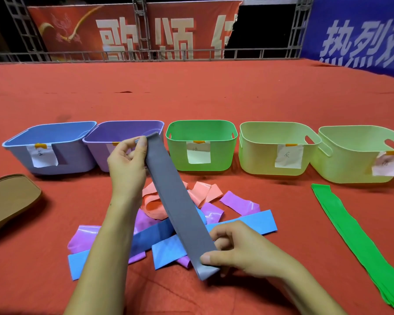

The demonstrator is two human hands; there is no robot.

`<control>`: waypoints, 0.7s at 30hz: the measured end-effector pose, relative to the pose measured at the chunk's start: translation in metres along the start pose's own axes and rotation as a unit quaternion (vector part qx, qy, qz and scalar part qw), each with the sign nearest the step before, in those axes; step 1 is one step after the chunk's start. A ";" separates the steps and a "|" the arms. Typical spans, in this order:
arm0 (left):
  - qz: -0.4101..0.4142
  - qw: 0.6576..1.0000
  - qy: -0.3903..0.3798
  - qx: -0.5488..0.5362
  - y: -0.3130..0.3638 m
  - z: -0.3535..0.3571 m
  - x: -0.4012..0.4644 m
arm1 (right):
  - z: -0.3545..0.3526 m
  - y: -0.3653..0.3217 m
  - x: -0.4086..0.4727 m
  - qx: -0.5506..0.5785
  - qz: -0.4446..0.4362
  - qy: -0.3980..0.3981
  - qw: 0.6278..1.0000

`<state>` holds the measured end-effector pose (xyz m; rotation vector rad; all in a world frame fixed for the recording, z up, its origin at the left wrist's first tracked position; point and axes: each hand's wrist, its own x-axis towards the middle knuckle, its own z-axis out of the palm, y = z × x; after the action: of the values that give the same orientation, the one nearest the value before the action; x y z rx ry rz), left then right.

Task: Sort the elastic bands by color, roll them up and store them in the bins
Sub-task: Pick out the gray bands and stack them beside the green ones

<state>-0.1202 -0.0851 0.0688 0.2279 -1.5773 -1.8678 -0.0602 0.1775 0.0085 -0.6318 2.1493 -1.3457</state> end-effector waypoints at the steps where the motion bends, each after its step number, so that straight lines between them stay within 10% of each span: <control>1: -0.005 1.000 0.001 -0.001 -0.002 -0.001 0.002 | -0.001 0.001 0.000 -0.010 -0.002 0.006 1.000; 21: -0.122 0.987 -0.105 0.028 -0.072 0.112 -0.037 | -0.078 0.023 -0.092 -0.093 -0.011 0.066 0.993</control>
<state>-0.1789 0.0306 0.0201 0.2660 -1.8144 -2.0938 -0.0436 0.2966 0.0336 -0.6558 2.4012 -1.2380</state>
